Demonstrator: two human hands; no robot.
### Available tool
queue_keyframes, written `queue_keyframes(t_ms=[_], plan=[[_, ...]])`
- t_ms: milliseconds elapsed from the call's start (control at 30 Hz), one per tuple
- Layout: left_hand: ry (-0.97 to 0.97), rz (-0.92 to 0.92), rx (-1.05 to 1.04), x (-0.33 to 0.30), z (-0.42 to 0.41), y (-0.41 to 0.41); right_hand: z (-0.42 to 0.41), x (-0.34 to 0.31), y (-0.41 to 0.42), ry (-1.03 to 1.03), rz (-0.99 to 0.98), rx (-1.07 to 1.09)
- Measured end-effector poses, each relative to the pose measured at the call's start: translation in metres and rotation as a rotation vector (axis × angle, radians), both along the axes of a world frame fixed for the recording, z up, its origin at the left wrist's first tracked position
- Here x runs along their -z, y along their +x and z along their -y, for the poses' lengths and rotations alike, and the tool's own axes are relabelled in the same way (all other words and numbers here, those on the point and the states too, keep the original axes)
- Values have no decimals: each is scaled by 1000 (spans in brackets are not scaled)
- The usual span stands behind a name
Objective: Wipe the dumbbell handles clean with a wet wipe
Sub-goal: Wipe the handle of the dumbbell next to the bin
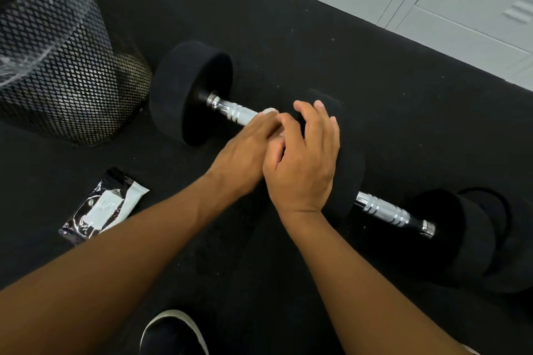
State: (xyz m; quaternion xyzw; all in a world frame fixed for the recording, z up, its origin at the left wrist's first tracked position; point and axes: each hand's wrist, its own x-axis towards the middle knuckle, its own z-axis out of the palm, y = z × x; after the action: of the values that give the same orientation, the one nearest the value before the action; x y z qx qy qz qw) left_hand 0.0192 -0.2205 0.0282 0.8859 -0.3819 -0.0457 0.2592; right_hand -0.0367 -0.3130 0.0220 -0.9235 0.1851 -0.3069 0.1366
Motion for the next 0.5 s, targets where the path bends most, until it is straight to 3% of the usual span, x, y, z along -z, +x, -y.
queue_keyframes(t_ms=[133,267,367,500], plan=[[163,170,-6,12,-12,21,0,0,1,-7,11,-4],[380,256,-234,14,-26,42,0,0,0,-5,2,-9],[384,306,-282,14,-22,40,0,0,0,-7,-2,-10],[345,218,-313,14,-18,24,-1,0,0,-16,-9,-4]])
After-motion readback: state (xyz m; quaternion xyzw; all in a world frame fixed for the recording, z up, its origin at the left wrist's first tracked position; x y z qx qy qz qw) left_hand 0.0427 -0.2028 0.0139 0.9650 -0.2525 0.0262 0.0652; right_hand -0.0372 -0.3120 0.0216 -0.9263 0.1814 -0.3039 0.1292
